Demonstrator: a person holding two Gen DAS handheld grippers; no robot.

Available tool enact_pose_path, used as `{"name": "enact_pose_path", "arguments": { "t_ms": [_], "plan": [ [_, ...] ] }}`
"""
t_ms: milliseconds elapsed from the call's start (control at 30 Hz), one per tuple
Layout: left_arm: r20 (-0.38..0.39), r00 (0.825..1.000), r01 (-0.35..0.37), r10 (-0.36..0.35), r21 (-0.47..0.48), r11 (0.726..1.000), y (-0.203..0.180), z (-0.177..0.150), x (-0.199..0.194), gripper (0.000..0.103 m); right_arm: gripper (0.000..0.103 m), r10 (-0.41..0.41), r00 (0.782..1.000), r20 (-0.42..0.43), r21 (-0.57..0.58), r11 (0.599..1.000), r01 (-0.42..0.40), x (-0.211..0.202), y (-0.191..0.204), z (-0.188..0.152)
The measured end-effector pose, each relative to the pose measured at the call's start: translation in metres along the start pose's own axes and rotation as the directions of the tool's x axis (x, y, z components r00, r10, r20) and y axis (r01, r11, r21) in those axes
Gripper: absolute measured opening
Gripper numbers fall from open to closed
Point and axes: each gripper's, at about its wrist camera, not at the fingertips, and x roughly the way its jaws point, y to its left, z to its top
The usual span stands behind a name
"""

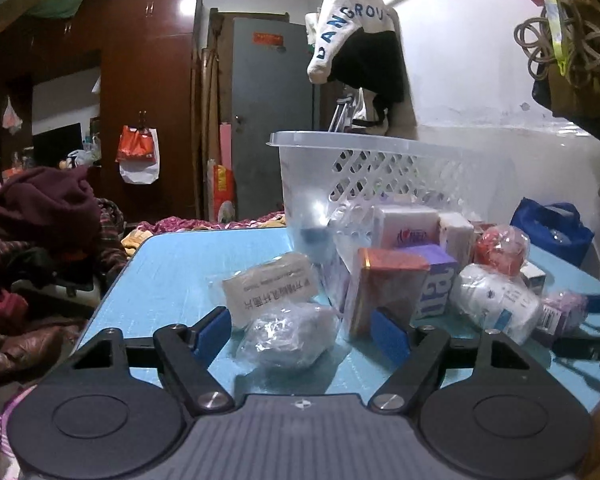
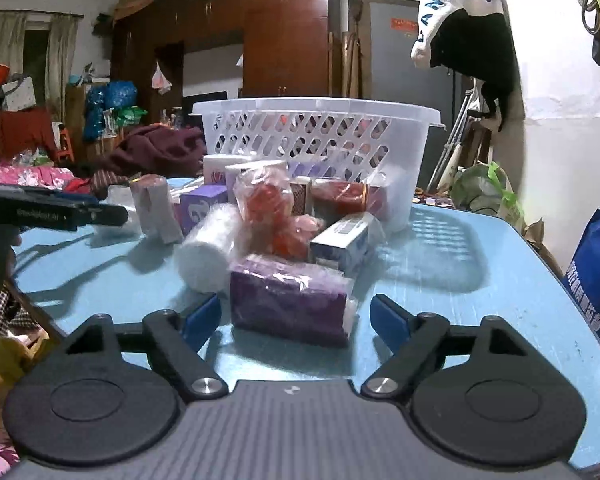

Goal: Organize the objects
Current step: 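Grasp a clear plastic bag with left gripper while right grasps a purple wrapped pack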

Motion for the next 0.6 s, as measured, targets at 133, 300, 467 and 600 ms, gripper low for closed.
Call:
{"name": "enact_pose_path", "arguments": {
  "t_ms": [133, 300, 467, 600],
  "plan": [
    [-0.031, 0.999, -0.015, 0.015, 0.008, 1.0, -0.004, -0.003, 0.004, 0.08, 0.072, 0.007, 1.0, 0.01, 0.015, 1.0, -0.008, 0.0, 0.001, -0.004],
    [-0.048, 0.998, -0.049, 0.05, 0.028, 0.998, -0.009, -0.004, 0.005, 0.05, 0.072, 0.011, 1.0, 0.013, 0.011, 1.0, -0.011, -0.002, 0.003, -0.005],
    [0.004, 1.0, -0.03, 0.03, 0.036, 0.999, -0.013, -0.008, -0.01, 0.047, 0.072, 0.002, 0.999, 0.053, 0.023, 1.0, -0.003, -0.012, -0.002, -0.003],
    [0.068, 0.997, -0.023, 0.022, 0.021, 1.0, -0.01, -0.01, -0.03, 0.046, 0.072, -0.001, 0.997, 0.08, 0.031, 1.0, -0.001, -0.019, -0.008, 0.0]
  ]
}}
